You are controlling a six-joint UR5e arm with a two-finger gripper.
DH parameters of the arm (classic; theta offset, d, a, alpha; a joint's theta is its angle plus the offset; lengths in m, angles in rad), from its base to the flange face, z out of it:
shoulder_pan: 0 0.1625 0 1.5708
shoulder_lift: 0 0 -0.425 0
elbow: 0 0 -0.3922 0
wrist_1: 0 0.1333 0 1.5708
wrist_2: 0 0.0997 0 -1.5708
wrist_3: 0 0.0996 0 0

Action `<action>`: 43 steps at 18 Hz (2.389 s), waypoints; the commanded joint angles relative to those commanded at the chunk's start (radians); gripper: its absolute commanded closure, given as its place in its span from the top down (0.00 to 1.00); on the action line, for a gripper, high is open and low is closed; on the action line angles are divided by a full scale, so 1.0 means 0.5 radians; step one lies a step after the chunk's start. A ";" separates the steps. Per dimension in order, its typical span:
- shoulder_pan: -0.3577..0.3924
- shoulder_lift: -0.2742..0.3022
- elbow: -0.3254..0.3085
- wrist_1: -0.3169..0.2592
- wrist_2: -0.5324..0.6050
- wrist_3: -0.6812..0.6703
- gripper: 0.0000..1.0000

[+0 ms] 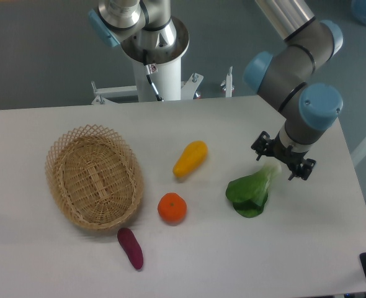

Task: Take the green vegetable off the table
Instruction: 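Move the open gripper over the green bok choy's stem end, then lower the gripper onto the bok choy and close around it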

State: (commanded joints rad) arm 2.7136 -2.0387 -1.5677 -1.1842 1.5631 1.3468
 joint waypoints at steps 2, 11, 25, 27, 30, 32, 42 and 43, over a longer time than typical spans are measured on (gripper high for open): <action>-0.012 0.024 -0.037 -0.003 -0.003 0.000 1.00; -0.028 0.074 -0.080 0.037 -0.015 0.021 1.00; -0.021 -0.055 -0.141 0.122 0.000 0.055 1.00; -0.021 -0.049 -0.172 0.196 -0.003 0.052 1.00; -0.025 -0.058 -0.175 0.267 -0.003 0.055 1.00; -0.015 -0.058 -0.166 0.267 -0.006 0.061 1.00; -0.043 -0.129 -0.236 0.285 0.009 0.034 1.00; -0.043 -0.129 -0.233 0.285 0.009 0.037 1.00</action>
State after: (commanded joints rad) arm 2.6921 -2.1031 -1.6843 -1.0416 1.5677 1.3652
